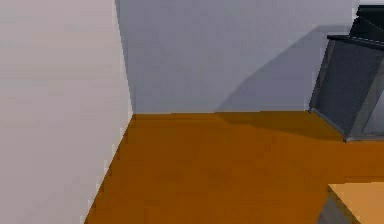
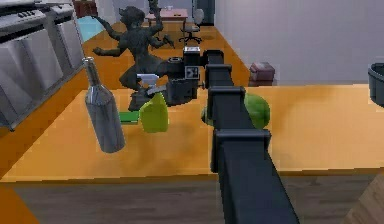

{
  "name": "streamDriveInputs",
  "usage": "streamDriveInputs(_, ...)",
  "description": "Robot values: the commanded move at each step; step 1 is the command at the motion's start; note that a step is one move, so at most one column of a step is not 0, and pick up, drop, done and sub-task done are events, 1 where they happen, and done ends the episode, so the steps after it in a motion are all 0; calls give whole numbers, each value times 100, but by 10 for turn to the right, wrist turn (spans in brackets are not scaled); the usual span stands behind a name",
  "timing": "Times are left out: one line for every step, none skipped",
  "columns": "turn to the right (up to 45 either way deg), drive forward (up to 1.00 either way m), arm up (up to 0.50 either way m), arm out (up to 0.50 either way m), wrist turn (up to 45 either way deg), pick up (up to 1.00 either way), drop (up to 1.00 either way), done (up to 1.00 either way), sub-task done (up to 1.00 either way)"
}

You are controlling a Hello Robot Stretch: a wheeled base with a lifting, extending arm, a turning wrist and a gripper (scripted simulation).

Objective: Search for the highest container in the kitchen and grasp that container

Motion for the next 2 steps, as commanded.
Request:
streamDriveInputs(0,0,0,0,0,100,0,0,0)
streamDriveInputs(0,0,0,0,0,0,0,100,0)
